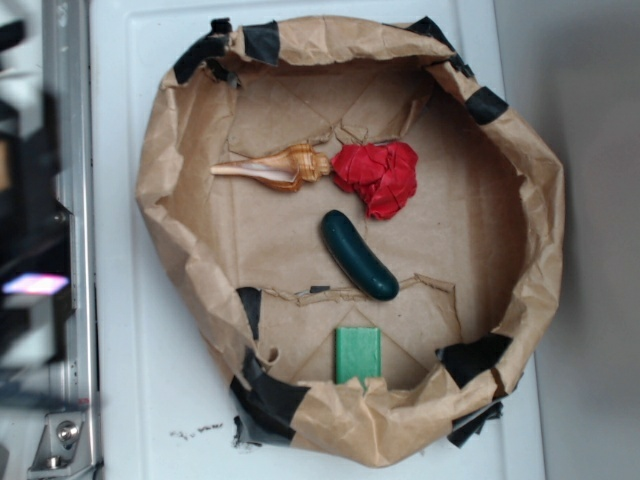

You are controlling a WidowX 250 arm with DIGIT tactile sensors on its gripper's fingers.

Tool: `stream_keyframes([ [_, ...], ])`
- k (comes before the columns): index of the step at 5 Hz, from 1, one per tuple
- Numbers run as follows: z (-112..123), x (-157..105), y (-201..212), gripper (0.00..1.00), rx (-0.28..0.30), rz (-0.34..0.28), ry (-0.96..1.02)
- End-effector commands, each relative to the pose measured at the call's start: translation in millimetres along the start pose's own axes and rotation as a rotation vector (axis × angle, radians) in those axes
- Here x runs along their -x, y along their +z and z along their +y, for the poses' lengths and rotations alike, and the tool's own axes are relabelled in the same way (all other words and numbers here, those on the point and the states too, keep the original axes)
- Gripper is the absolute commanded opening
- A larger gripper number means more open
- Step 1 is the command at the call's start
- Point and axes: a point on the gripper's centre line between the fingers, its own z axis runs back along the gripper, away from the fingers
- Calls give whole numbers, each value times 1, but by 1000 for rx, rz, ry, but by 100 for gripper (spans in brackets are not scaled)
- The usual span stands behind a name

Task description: Grab the shell.

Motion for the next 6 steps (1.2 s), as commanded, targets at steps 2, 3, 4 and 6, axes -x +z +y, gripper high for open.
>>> stream_keyframes([
  [2,32,-51,-89,100,0,-59,-61],
  [3,34,-48,-134,100,9,-33,-103],
  [4,38,-49,-166,100,12,-12,-116],
  [6,34,-67,-180,0,-45,-14,-99],
])
